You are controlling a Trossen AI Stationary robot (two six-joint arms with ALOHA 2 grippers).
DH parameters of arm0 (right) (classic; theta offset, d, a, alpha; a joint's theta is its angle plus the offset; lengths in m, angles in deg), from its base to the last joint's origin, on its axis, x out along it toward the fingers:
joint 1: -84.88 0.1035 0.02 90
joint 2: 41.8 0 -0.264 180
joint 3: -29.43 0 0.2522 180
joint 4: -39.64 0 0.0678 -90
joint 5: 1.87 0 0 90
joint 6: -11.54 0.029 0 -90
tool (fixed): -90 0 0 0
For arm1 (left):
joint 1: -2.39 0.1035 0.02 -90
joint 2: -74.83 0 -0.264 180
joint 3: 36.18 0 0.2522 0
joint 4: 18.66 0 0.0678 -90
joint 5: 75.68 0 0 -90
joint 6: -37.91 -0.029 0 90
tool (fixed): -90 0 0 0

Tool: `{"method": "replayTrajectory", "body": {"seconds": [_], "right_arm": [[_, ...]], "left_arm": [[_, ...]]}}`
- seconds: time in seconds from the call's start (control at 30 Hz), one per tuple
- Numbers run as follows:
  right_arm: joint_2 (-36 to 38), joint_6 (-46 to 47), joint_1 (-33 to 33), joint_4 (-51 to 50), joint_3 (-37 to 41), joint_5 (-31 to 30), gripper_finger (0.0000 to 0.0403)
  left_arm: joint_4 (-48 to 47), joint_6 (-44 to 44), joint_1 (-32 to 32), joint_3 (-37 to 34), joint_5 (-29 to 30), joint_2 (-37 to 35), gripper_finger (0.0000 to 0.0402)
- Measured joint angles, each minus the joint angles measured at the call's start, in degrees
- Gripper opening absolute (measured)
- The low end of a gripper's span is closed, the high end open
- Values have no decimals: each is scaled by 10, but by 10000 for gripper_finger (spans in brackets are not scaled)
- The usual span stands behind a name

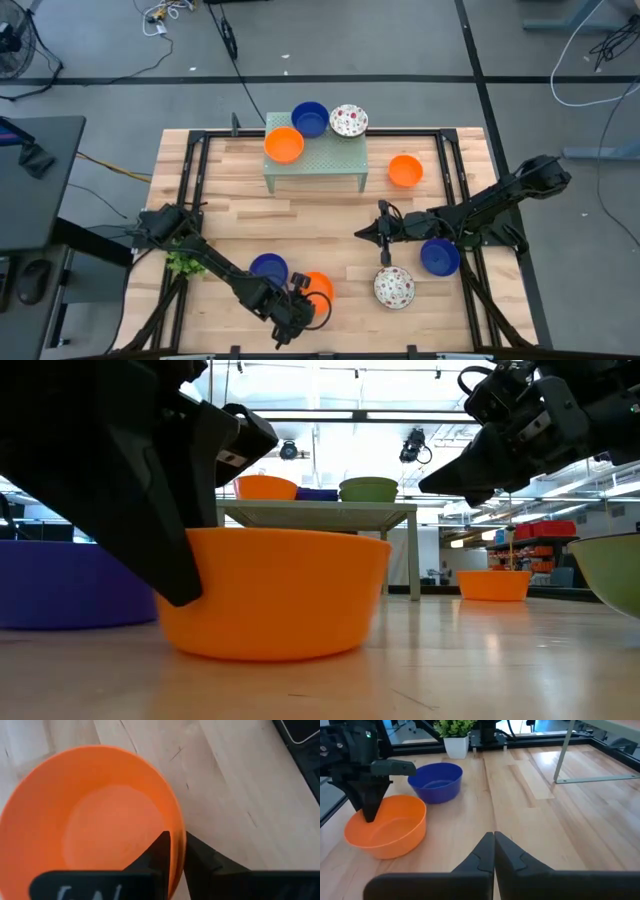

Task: Pick & Place Mini bowls
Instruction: Stack the orange bowl on the orange bowl on the shelf

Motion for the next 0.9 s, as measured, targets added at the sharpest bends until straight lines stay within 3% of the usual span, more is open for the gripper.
{"method": "replayTrajectory", "body": {"seconds": [0.63, 0.73, 0.9], "right_arm": [[0, -14, 0, -10, 0, -1, 7], [0, -14, 0, -10, 0, -1, 7], [0, -14, 0, -10, 0, -1, 7]], "left_arm": [[-3, -9, 4, 0, 5, -16, 90], [-4, -9, 7, 0, 4, -16, 75], [-6, -20, 8, 0, -9, -16, 18]]}}
